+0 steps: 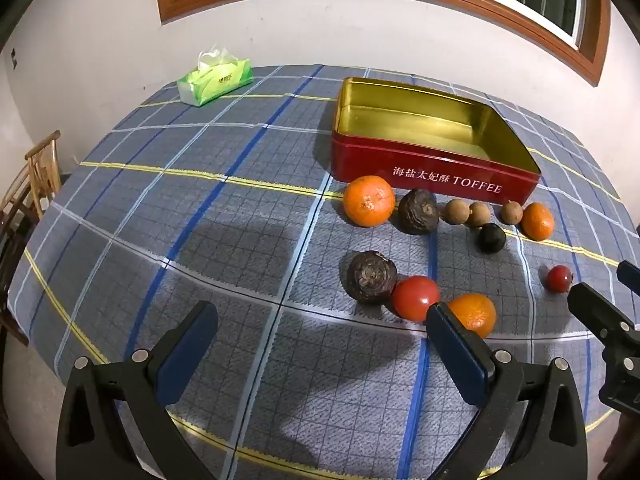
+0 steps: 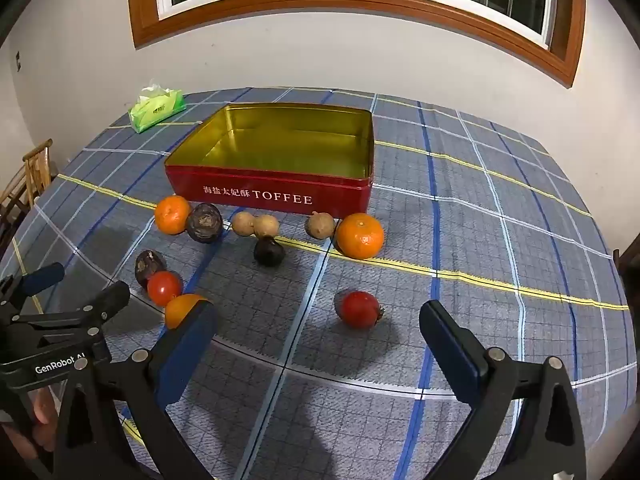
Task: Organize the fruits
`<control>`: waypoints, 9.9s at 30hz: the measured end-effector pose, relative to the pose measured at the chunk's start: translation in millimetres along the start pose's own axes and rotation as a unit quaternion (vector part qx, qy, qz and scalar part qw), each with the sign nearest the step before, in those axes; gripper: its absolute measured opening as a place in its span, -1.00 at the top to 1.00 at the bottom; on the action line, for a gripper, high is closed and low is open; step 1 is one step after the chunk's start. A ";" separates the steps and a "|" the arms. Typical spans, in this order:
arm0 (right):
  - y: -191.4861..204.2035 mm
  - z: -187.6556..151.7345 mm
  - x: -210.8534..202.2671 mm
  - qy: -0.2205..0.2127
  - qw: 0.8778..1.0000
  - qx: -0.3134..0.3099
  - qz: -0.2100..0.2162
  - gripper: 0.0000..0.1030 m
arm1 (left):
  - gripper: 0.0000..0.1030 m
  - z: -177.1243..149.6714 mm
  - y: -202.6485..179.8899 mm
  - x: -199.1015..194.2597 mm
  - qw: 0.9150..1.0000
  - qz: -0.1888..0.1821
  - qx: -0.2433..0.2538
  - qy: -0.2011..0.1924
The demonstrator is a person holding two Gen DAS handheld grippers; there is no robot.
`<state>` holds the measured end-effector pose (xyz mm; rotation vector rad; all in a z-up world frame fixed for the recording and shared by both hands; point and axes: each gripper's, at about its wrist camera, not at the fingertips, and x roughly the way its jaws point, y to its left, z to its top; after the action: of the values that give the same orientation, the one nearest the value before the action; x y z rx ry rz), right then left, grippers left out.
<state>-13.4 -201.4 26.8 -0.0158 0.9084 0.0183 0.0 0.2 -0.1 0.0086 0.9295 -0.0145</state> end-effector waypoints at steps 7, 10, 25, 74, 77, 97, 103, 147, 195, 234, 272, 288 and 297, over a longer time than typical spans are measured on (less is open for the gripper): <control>1.6 -2.1 -0.5 -0.001 1.000 -0.003 0.004 -0.94 | -0.98 -2.3 2.9 -1.7 1.000 -0.008 -0.005 0.004; -3.1 -4.1 -4.3 -0.003 1.000 0.001 0.007 -0.93 | -0.98 -4.1 1.6 2.4 1.000 -0.007 0.000 0.004; 1.2 -4.7 2.2 0.007 1.000 0.005 0.007 -0.82 | -0.98 -8.0 -2.8 5.5 1.000 -0.003 0.003 0.007; 5.3 -11.6 -3.5 0.009 1.000 0.005 0.011 -0.67 | -0.98 -14.7 -2.5 6.9 1.000 -0.006 0.003 0.014; 5.3 -11.7 -3.4 0.009 1.000 0.005 0.011 -0.67 | -0.98 -14.6 -2.5 6.8 1.000 -0.007 0.004 0.014; 1.4 -19.0 -3.0 0.016 1.000 0.014 0.014 -0.61 | -0.98 -18.7 -0.7 4.7 1.000 -0.006 0.002 0.014; 0.0 -19.9 -1.7 0.018 1.000 0.016 0.015 -0.60 | -0.96 -19.8 -0.9 4.7 1.000 -0.006 0.002 0.015; -33.9 -17.1 55.8 0.066 0.997 0.040 0.016 0.23 | -0.30 -6.5 -0.2 42.0 0.998 -0.038 0.028 0.036; -36.9 -12.2 61.4 0.054 0.997 0.047 0.016 0.44 | 0.30 17.8 -14.9 58.5 0.997 -0.065 0.039 0.024; -24.4 49.6 43.0 0.009 0.999 0.000 0.037 0.46 | 0.30 72.2 -1.1 38.6 0.998 -0.057 0.021 -0.023; -9.4 114.4 132.7 0.047 0.998 -0.034 0.025 0.46 | 0.30 155.2 -44.8 117.4 0.995 -0.070 0.071 -0.001; -8.6 110.4 131.5 0.050 0.998 -0.014 0.020 0.44 | 0.30 151.6 -49.6 131.1 0.995 -0.066 0.078 0.021; -12.1 110.4 131.6 0.044 0.999 -0.008 0.024 0.40 | 0.29 151.7 -52.3 132.4 0.995 -0.055 0.083 0.020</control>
<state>154.9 -210.0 -9.0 -0.0091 0.9963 0.0697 199.9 -55.3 -15.6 0.1118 0.9661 -0.1952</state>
